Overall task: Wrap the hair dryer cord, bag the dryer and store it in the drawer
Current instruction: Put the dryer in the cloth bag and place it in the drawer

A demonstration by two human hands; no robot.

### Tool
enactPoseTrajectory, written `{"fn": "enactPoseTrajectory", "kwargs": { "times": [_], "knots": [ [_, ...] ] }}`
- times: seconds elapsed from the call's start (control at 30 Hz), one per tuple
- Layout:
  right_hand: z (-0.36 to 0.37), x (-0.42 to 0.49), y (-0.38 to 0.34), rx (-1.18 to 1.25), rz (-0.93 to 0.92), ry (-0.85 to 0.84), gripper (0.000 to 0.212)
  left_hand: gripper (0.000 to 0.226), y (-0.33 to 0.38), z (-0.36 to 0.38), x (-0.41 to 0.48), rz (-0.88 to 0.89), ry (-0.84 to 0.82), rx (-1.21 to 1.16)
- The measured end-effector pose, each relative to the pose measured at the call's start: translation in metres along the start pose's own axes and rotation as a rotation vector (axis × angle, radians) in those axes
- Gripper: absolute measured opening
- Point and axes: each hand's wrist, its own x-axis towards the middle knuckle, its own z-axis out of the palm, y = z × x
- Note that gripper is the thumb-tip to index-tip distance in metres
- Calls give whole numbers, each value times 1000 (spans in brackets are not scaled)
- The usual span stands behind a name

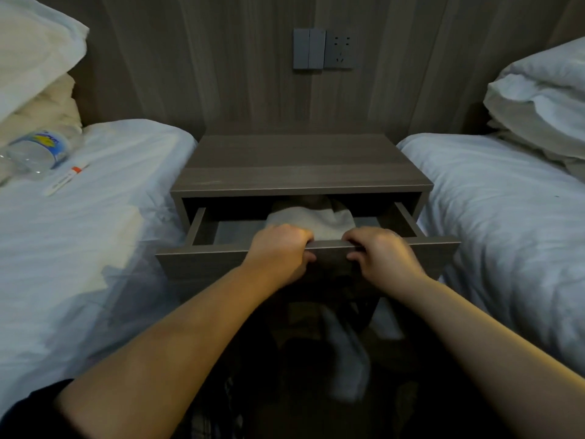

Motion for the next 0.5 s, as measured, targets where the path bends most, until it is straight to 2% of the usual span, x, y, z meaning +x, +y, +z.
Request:
{"fn": "enactPoseTrajectory", "kwargs": {
  "times": [0.13,0.23,0.37,0.5],
  "knots": [
    [19,18,11,-89,-62,161,30,32,-11,15,17,16,168,33],
    [31,34,16,-144,-18,221,46,55,-22,20,33,4,292,134],
    [31,60,26,-226,49,166,81,82,-38,19,61,-95,290,176],
    [26,91,36,-317,73,42,94,92,-52,15,89,-155,215,198]
  ]
}}
